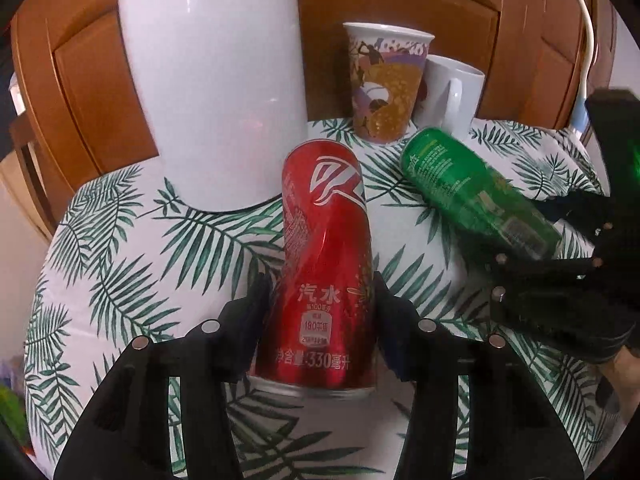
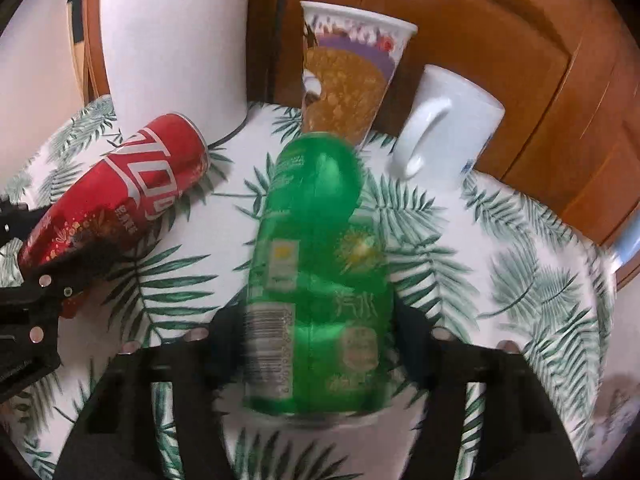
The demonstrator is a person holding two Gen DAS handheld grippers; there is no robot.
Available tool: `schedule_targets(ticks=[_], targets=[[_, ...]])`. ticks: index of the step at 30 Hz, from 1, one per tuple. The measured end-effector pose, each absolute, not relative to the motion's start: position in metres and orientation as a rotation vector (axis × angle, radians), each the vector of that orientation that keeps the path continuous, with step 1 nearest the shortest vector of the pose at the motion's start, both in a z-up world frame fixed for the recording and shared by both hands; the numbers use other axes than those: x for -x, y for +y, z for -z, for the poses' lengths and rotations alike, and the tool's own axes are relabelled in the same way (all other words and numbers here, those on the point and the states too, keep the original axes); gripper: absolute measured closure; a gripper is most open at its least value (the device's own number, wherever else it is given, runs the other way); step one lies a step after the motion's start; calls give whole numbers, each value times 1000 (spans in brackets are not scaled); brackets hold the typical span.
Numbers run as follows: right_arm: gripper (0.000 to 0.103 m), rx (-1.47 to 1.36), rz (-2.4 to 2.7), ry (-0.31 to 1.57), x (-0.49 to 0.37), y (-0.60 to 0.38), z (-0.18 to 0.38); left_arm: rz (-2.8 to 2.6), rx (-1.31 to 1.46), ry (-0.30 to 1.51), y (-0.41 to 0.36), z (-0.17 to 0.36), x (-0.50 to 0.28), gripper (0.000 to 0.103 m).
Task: Collect trash
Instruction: 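Grasp the red soda can with the left gripper while the right grasps the green can, then lift both held cans off the tablecloth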
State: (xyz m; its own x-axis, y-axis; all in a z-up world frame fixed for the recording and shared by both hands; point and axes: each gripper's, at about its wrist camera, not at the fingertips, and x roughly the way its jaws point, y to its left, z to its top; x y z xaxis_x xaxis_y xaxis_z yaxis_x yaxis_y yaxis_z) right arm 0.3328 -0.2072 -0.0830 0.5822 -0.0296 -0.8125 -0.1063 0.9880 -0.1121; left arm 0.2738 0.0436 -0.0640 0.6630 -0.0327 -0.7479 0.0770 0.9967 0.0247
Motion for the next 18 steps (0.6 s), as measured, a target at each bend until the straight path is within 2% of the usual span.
schedule_targets(ticks=[15,18], targets=[[44,86,-109,857,-233,-228,44,64,-65,819,48,56,-232,54],[44,93,-106,896,-218,-229,49,67,-95,827,45,55,-209,54]])
